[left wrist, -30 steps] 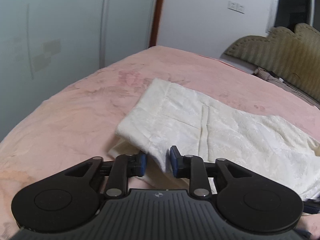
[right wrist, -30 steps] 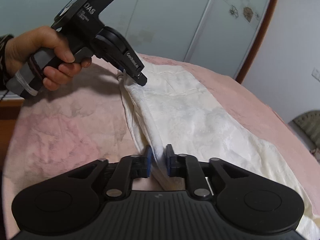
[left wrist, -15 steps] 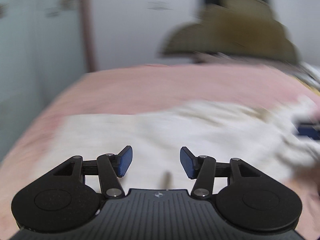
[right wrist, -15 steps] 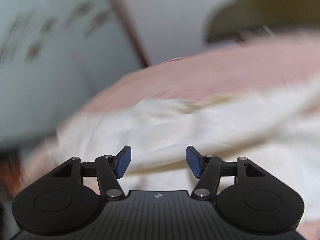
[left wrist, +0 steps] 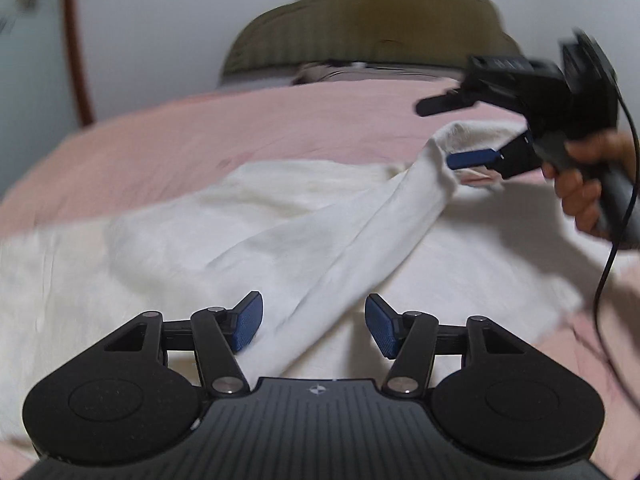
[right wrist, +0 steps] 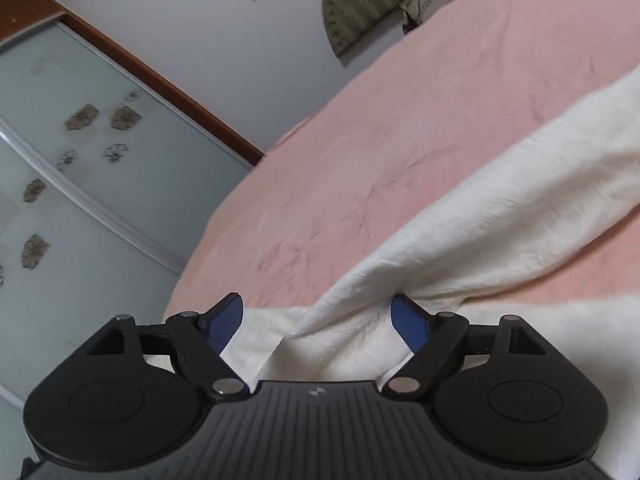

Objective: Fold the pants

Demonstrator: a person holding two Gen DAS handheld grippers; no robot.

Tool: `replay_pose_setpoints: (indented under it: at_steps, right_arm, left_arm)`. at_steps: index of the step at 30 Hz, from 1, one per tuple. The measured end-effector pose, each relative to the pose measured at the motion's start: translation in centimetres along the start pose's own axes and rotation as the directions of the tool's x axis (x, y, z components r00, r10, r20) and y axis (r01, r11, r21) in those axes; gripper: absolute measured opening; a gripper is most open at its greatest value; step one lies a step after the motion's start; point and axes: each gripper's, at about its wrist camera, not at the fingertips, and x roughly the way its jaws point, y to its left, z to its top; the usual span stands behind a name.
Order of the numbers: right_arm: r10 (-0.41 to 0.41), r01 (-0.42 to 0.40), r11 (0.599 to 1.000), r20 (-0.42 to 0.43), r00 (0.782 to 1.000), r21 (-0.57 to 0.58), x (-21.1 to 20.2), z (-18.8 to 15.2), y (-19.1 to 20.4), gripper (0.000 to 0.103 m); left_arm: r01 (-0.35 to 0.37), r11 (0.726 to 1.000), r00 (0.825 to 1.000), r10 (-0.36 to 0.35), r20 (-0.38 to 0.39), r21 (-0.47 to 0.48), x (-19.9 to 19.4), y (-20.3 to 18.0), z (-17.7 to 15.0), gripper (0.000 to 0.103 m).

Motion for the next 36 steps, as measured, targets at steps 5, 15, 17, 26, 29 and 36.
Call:
replay_pose_setpoints:
  at_steps: [5,15,17,26,29,36]
  right_arm:
    - [-0.06,0.061,0.998,0.028,0.998,-0.029,0.6,0.9,0.3,0.082]
    - [0.235,-0.253,0.898,0.093,0.968,0.36,-5.2,-7.0,-4.2,0.082]
    - [0.312,-0.313,0.857,0.073,0.947,0.41,-4.1,-8.2,-4.2,0.082]
    - [0.327,-0.394,0.809,0.223,0.918,0.436,-1.4,-8.2,-2.6,0.082]
    - [0.227,-0.357,0.834,0.33,0.917,0.42,-3.1,-8.0,-3.6,0.082]
    - [0.112,-0.314,0.847,0.434,0.894,0.429,-3.5,-6.1,-6.9,0.03]
  left_arm:
    - [0.017,0.997,1.0,-0.018,-0.006,-0.07,-0.8,1.1,-0.2,0.061]
    - [0.094,0.981,0.994,-0.082,0.073,-0.17,-2.7,1.4,0.3,0.026]
    - [0.1,0.98,0.99,-0.082,0.114,-0.171,-3.1,1.5,0.8,0.026]
    - [0.093,0.987,0.992,-0.082,0.092,-0.128,-1.2,0.3,2.0,0.026]
    - [0.094,0.99,0.992,-0.084,0.096,-0.102,-0.7,-0.6,1.9,0.022]
    - [0.103,0.994,0.989,-0.098,0.106,-0.045,-0.7,-1.9,1.1,0.006]
